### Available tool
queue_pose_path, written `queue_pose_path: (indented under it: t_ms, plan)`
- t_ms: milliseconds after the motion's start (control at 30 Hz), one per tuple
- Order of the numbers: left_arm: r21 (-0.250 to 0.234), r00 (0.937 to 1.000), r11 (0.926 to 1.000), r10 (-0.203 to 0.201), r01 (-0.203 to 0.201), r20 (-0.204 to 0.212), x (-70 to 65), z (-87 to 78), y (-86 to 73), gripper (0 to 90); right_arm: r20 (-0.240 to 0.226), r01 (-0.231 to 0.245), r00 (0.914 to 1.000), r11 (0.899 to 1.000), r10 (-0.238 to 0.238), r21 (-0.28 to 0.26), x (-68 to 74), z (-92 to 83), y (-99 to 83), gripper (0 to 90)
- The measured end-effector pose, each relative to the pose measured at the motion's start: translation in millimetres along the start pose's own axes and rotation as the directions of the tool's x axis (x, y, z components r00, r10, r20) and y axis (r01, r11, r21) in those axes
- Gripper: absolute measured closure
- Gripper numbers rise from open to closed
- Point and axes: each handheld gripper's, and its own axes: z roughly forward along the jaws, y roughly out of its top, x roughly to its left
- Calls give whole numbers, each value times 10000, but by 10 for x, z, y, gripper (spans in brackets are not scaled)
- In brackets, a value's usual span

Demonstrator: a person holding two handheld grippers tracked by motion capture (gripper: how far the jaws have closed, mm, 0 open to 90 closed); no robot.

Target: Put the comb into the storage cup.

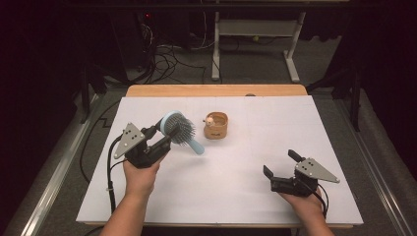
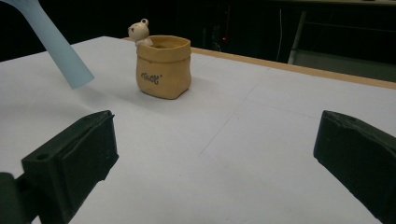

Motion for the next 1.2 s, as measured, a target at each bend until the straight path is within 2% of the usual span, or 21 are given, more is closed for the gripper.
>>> queue_pose_path:
  t_ms: [333,700,967,1200]
  plan:
    - [-327,9999,9995,6,-1,131,-44,60,71,587,88,-138,9999,9999,139,-91,-24,-25,0,0]
    - [-608,9995,9980,189,-174,244,-74,132,202,587,129,-97,9999,9998,99,-158,-22,-25,8,0]
    - [-754,9987,9964,404,-380,304,-129,253,343,587,105,-137,9998,9997,139,-196,-24,-27,13,0]
    - [-728,9987,9964,450,-430,260,-126,402,395,587,60,-149,9999,9996,151,-220,-23,-23,13,0]
